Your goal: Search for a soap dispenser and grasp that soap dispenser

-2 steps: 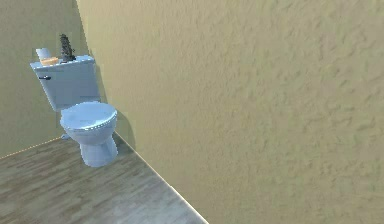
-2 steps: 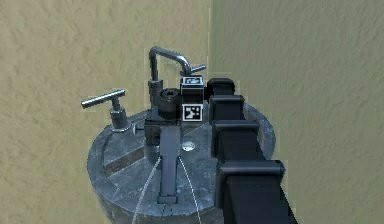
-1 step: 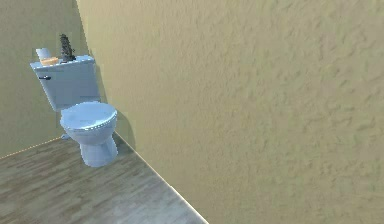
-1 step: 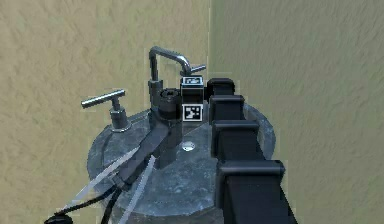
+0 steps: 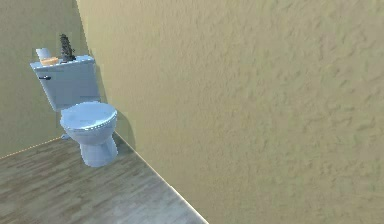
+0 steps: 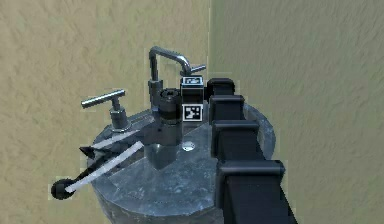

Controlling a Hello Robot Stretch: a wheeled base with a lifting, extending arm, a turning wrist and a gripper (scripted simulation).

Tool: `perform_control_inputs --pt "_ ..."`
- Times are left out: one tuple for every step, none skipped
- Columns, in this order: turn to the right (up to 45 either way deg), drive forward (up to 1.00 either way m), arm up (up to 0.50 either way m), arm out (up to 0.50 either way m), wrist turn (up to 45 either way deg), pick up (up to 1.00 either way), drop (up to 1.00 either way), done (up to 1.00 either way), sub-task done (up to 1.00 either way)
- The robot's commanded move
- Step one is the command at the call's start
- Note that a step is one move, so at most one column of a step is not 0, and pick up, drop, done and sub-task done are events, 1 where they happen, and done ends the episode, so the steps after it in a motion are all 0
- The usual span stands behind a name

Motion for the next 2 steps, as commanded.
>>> perform_control_inputs --pt "0.0 0.0 0.0 0.0 45.0 0.0 0.0 0.0 0.0" --pt "0.0 0.0 0.0 0.0 21.0 0.0 0.0 0.0 0.0"
